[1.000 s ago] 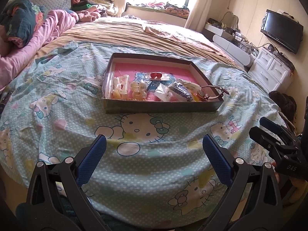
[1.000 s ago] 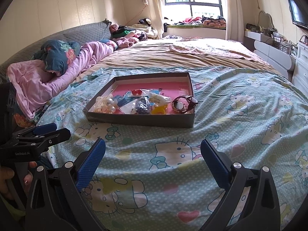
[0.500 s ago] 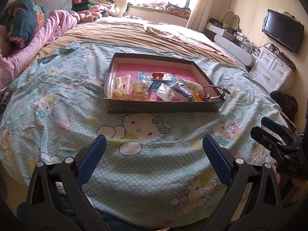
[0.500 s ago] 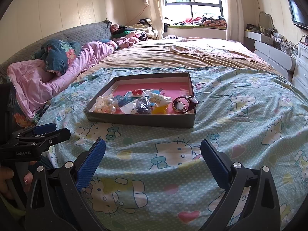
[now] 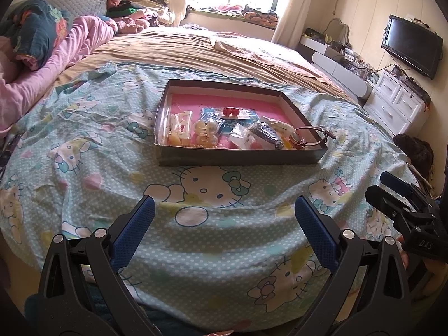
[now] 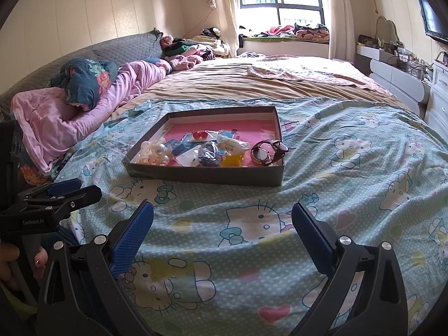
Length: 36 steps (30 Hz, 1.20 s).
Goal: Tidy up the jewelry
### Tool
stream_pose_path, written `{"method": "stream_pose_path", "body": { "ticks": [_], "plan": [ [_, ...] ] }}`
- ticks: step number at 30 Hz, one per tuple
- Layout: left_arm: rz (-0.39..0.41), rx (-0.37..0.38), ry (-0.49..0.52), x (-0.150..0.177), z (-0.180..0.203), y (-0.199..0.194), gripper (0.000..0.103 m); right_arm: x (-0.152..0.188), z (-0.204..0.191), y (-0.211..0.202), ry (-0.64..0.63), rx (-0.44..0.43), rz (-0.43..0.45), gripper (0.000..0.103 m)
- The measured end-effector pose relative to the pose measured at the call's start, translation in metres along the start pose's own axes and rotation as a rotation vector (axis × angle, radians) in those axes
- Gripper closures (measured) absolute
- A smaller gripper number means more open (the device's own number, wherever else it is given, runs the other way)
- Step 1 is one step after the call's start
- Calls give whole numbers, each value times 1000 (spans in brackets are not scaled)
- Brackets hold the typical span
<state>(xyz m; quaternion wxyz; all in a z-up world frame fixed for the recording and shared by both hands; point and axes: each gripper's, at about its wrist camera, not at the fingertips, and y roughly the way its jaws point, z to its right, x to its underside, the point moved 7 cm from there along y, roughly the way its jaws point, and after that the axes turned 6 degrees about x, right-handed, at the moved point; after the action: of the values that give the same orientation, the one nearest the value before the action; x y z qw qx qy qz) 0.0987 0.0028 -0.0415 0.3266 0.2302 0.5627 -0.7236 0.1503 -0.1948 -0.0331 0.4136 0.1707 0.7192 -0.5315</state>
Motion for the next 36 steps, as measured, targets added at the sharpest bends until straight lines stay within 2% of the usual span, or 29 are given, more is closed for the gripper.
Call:
{"method": "stream_pose_path", "body": {
  "ticks": [36],
  "plan": [
    [10,2,6,-2,1,-3,10,3,-3,0,-7,0,-8,5]
  ]
}}
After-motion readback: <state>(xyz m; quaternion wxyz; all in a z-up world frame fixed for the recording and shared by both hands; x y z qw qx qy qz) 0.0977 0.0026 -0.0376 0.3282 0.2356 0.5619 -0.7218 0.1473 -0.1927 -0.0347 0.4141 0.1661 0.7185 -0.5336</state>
